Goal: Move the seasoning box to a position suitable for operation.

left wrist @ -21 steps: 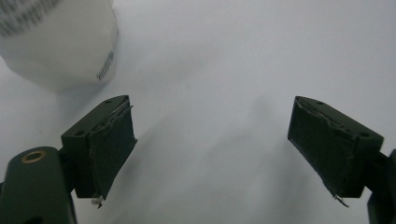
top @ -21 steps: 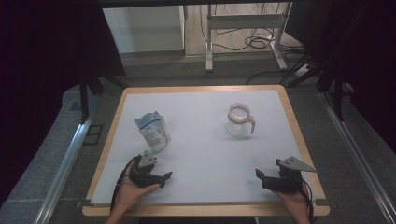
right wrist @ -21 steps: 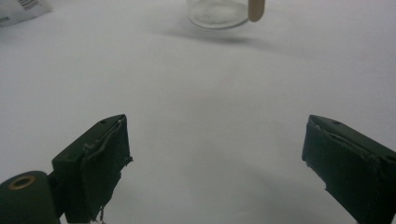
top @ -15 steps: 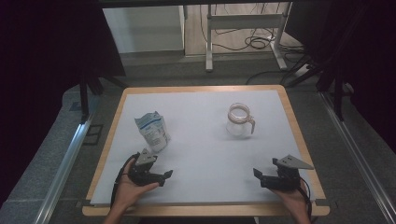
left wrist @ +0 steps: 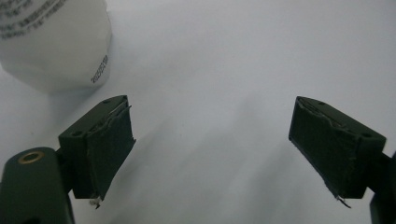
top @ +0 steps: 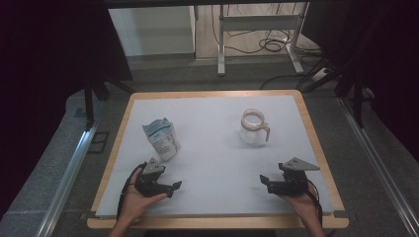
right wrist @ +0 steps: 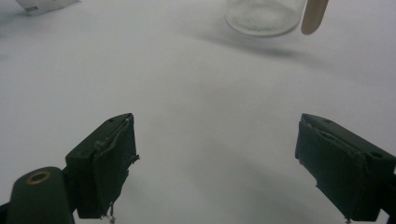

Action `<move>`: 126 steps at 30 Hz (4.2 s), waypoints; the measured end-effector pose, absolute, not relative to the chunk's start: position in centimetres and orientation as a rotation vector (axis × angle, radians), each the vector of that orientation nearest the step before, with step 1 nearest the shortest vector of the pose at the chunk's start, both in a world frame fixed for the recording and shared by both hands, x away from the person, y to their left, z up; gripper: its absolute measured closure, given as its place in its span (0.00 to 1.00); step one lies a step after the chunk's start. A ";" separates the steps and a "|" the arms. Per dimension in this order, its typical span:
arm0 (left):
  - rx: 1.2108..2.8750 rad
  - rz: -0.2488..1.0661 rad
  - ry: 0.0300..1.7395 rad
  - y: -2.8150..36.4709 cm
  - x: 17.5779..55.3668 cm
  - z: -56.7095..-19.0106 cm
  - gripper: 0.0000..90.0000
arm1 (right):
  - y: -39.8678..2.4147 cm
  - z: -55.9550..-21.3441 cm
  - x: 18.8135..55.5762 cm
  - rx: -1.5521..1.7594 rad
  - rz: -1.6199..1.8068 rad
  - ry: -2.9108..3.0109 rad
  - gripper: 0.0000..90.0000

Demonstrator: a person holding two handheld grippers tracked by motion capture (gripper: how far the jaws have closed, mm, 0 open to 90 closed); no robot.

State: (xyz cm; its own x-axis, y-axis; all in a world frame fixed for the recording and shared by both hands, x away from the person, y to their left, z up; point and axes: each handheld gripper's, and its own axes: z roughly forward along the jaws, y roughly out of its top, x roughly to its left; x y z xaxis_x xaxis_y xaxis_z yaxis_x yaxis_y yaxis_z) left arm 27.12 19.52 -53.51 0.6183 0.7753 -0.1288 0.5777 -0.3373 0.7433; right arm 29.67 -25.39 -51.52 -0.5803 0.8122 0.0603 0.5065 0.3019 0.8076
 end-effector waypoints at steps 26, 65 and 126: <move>2.005 0.303 1.057 21.4 26.3 -52.8 0.18 | -24.4 -44.3 35.7 1.168 1.136 2.180 0.14; 1.985 0.303 1.035 20.0 27.3 -51.7 0.18 | -17.9 -46.6 49.0 1.223 0.938 2.401 0.05; 1.990 0.325 1.019 19.9 26.4 -51.8 0.18 | -19.3 -44.9 38.4 0.958 0.989 2.471 0.13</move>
